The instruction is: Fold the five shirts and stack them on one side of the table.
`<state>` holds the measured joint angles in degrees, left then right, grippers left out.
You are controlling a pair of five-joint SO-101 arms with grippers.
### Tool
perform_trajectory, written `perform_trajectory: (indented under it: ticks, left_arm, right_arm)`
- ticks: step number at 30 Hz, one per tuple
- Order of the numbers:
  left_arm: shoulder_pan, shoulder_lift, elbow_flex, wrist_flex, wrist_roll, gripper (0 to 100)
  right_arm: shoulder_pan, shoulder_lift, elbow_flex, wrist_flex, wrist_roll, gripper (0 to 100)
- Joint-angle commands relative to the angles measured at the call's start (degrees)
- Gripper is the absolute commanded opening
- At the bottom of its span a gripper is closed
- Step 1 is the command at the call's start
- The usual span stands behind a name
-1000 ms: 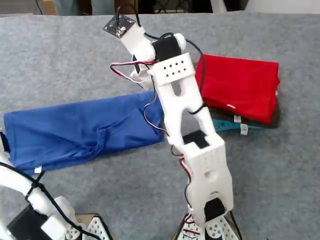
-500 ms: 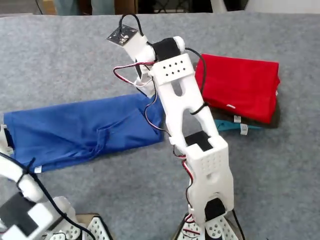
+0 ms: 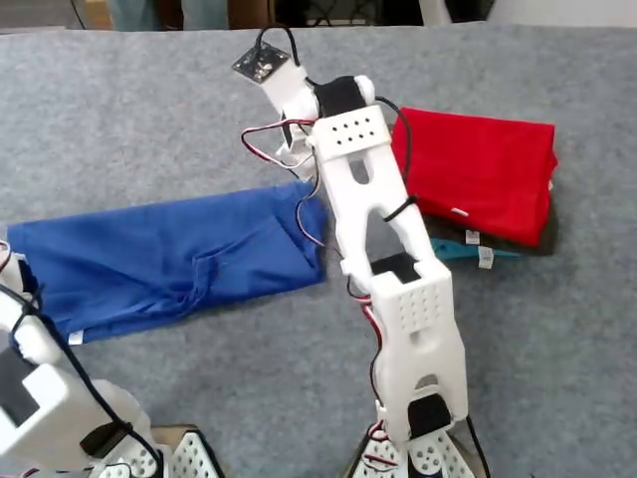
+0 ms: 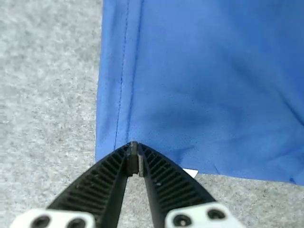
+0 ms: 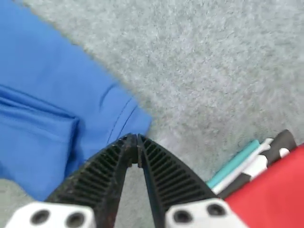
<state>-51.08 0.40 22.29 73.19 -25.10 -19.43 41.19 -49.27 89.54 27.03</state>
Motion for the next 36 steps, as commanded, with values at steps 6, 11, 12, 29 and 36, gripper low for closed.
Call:
perform_trajectory:
  ticks: [6, 11, 12, 29, 36]
  left_arm:
    - [-0.5, 1.8, -2.9, 1.4, 0.1, 3]
    - [-1.9, 5.5, -4.6, 1.7, 0.1, 3]
    - [-2.1, 6.4, -5.1, 1.8, 0.0, 3]
    - [-3.1, 9.0, -4.9, 1.8, -2.9, 3]
    - [-4.1, 9.1, -4.7, 2.8, -5.5, 3]
  right_arm:
    - [-0.5, 3.9, -0.5, -6.2, -0.6, 1.5]
    - [-0.8, 4.6, -0.5, -6.7, -0.8, 1.5]
    - [-1.2, 4.3, -0.6, -6.7, -1.9, 1.5]
    - [-4.2, 9.8, -0.5, -13.8, -12.9, 1.5]
    - [-4.1, 14.8, -0.5, -17.1, -13.0, 1.5]
